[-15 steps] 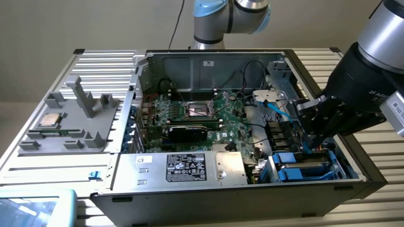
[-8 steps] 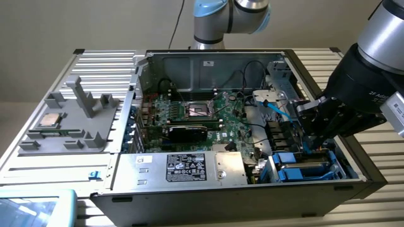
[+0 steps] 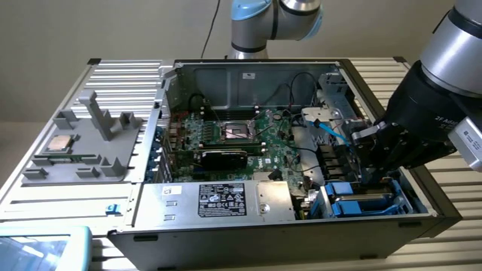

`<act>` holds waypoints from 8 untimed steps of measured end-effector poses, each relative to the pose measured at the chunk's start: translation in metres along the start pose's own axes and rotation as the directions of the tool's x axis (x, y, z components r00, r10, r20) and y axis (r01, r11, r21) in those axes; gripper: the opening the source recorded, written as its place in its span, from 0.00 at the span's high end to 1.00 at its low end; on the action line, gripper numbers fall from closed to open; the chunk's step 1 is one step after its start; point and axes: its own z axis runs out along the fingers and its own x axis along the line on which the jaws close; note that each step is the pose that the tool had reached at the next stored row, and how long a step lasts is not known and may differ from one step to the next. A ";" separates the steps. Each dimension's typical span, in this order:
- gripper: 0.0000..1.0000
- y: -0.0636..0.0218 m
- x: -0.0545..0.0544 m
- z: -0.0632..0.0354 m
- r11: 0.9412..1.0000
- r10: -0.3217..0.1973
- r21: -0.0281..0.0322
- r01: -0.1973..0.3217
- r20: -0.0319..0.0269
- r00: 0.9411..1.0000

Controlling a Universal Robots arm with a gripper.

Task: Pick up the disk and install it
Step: 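Insert the second disk wire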

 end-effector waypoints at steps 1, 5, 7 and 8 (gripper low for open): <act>0.89 0.0001 0.000 0.0014 1.000 0.000 0.000 0.000 0.000 1.000; 0.89 0.0002 0.000 0.0051 1.000 -0.003 0.002 0.003 0.000 1.000; 0.89 0.0003 0.000 0.0079 1.000 -0.003 0.003 0.003 0.000 1.000; 0.89 0.0004 0.000 0.0088 1.000 -0.004 0.003 0.004 0.000 1.000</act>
